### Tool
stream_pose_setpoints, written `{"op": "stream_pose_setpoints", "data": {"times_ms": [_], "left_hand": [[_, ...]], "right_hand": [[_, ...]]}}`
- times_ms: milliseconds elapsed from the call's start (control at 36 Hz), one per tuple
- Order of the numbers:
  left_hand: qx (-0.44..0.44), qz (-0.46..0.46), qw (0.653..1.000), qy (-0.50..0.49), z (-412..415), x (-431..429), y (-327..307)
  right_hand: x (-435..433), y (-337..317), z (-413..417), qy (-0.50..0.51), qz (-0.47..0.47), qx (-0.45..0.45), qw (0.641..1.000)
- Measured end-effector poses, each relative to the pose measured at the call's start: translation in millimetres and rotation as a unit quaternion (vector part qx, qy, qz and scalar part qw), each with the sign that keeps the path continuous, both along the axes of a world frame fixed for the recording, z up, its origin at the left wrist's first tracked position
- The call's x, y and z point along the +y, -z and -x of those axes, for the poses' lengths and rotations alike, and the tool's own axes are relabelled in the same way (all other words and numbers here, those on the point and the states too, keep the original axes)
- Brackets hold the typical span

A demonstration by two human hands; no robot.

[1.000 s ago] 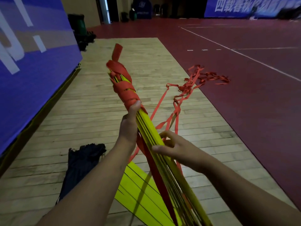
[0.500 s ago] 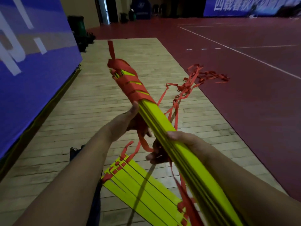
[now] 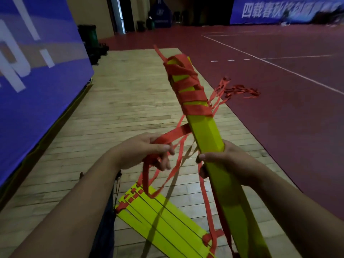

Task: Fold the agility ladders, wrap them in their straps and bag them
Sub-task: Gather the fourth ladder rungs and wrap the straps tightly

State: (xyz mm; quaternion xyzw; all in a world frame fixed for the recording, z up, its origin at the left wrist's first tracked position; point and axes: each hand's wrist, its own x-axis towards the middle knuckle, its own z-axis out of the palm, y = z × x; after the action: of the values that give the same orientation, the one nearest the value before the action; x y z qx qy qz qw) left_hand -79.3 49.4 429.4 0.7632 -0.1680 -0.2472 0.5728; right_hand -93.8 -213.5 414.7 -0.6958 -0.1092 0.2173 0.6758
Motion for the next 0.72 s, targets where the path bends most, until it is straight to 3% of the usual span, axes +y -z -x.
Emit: {"op": "stream_pose_setpoints", "data": {"times_ms": [167,278,361,528,722], "left_hand": [[0.015,0.083,0.991,-0.104,0.2,-23.5,2.3],[0.002,-0.023,0.991,-0.132,2.0,-31.6,8.4],[-0.002,-0.094,0.97,-0.223,2.9,-42.9,21.0],[-0.013,-0.081,0.919,-0.385,7.0,-58.8,35.6],[-0.016,0.038,0.887,-0.459,6.3,-60.6,35.7]], "right_hand": [[17.3,16.8,-1.4,0.039,0.173,-0.042,0.983],[32.0,29.0,0.9,0.032,0.398,-0.182,0.899],[45.3,38.0,12.1,0.068,0.477,-0.254,0.838],[72.4,49.5,28.9,0.075,0.511,-0.318,0.795],[79.8,52.3,32.4,0.052,0.457,-0.338,0.821]]}}
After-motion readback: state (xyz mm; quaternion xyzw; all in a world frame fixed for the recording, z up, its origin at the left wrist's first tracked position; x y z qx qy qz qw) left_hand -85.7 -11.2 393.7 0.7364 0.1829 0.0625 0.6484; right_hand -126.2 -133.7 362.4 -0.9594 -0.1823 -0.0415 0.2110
